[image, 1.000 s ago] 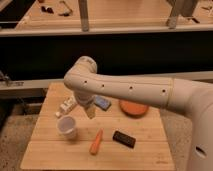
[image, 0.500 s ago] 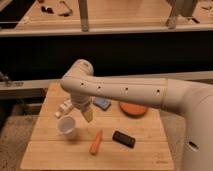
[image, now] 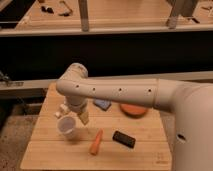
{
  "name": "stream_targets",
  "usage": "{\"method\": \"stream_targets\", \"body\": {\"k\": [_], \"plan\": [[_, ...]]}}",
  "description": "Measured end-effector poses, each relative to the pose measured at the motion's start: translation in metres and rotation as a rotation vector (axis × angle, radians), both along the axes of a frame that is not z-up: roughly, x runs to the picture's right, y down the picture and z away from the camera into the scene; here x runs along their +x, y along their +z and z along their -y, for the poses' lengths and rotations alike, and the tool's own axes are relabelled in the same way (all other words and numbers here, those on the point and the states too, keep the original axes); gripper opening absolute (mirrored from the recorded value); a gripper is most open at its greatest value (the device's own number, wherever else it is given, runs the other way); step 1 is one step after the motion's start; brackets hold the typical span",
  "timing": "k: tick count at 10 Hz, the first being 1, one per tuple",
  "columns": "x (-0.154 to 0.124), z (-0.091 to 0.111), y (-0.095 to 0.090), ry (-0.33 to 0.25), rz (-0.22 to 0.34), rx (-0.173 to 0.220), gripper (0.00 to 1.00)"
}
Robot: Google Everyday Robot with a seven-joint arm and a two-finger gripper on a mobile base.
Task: Place the ceramic cup in the ceramic bowl
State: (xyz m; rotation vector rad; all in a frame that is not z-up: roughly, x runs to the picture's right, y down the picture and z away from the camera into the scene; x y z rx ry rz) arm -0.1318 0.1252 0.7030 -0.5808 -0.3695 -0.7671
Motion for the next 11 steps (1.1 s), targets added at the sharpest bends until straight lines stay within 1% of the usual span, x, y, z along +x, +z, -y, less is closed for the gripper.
{"method": "stream_targets", "body": {"k": [1,2,4,6,11], "plan": [[-0.007,-0.005,0.002,-0.007,0.011,-0.008,0.73],[-0.008,-0.009,0.006,-0.022,0.024,-0.010,0.73],[-0.009,-0.012,0.007,-0.041,0.047,-0.015,0.73],[-0.008,-0.016,0.010,-0.049,0.063,-0.022,0.73],[-0.013,-0.034,0.016,-0.089,0.118,-0.045,0.73]]}}
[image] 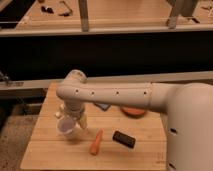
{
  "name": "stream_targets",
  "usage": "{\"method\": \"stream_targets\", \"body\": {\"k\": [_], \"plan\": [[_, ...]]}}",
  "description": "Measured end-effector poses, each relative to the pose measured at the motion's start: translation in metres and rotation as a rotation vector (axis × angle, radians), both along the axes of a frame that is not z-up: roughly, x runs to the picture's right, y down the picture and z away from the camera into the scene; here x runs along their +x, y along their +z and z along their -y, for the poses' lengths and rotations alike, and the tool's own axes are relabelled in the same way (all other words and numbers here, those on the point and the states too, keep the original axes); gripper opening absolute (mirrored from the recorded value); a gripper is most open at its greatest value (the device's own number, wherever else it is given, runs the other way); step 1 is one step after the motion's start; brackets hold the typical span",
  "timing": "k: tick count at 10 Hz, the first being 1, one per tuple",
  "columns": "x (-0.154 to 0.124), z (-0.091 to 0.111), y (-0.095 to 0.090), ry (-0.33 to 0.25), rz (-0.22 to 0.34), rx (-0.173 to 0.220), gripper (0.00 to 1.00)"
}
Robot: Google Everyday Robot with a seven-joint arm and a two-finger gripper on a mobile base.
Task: Place the ceramic cup in the ceramic bowl
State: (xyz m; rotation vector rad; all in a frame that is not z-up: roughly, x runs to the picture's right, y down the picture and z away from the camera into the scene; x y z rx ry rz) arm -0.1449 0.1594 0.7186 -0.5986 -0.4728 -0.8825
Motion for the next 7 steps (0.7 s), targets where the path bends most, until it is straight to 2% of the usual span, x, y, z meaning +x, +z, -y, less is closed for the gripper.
{"method": "stream_targets", "body": {"k": [7], "plan": [[-0.011,-0.027,0.010,-0.050,0.059,-0.019,0.73]]}}
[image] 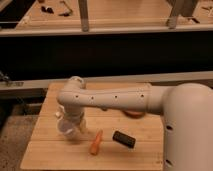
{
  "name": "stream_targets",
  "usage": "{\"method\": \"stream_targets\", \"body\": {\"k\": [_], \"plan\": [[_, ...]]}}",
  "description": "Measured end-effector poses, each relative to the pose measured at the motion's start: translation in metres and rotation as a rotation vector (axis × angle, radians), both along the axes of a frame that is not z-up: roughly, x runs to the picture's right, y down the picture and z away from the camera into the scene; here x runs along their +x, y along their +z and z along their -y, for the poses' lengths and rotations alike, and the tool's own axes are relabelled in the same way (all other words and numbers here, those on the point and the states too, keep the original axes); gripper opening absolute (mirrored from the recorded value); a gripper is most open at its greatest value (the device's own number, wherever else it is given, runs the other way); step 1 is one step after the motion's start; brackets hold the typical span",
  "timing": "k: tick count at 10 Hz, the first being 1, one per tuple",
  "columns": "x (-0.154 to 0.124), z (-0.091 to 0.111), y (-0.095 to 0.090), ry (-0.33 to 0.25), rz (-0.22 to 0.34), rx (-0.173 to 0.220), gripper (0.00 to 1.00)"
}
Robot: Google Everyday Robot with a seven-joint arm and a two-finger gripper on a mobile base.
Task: Place the ceramic cup in the ceramic bowl
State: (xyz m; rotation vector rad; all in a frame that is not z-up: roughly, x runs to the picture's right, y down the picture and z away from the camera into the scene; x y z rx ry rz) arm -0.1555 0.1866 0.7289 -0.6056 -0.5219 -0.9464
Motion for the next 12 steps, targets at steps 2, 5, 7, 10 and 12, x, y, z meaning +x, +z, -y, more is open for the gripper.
{"method": "stream_targets", "body": {"k": [2,5,7,10,12], "plan": [[-0.003,-0.006,0.002,-0.008,0.007,-0.001,0.73],[-0.008,-0.015,0.004,-0.008,0.007,-0.002,0.60],[-0.015,-0.020,0.004,-0.012,0.012,-0.005,0.60],[-0.021,-0.029,0.006,-0.011,0.016,-0.013,0.52],[-0.028,-0.033,0.007,-0.010,0.021,-0.018,0.45]]}}
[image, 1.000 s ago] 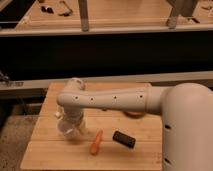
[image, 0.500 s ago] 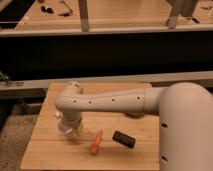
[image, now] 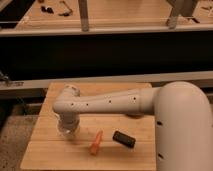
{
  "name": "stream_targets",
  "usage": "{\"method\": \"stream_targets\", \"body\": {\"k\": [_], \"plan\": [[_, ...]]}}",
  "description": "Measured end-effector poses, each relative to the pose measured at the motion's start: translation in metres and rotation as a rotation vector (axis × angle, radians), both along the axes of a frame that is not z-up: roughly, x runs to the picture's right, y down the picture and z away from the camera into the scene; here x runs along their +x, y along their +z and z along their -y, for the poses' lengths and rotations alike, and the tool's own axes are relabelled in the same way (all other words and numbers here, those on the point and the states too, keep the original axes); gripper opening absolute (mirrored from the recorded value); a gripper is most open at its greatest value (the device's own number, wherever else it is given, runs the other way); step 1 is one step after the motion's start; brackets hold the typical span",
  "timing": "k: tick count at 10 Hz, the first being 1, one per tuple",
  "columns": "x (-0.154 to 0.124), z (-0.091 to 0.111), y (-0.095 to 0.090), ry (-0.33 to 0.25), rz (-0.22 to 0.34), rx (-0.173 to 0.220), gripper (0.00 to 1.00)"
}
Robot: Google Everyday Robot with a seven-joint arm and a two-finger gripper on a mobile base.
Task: Place the ceramic cup in the ceramic bowl
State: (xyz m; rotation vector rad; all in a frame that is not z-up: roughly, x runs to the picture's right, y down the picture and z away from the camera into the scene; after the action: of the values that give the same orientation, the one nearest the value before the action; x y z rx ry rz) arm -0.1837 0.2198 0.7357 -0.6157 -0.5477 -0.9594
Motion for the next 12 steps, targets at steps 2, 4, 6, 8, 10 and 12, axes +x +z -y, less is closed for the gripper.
{"method": "stream_targets", "body": {"k": [2,4,6,8,10,12], "plan": [[-0.004,0.000,0.000,0.004,0.004,0.000,0.29],[-0.003,0.005,-0.002,0.012,0.008,0.005,0.16],[0.008,0.015,-0.007,0.027,0.013,0.013,0.08],[0.008,0.021,-0.011,0.030,0.024,0.020,0.06],[0.017,0.030,-0.012,0.034,0.022,0.025,0.02],[0.022,0.044,-0.015,0.047,0.024,0.029,0.02]]}}
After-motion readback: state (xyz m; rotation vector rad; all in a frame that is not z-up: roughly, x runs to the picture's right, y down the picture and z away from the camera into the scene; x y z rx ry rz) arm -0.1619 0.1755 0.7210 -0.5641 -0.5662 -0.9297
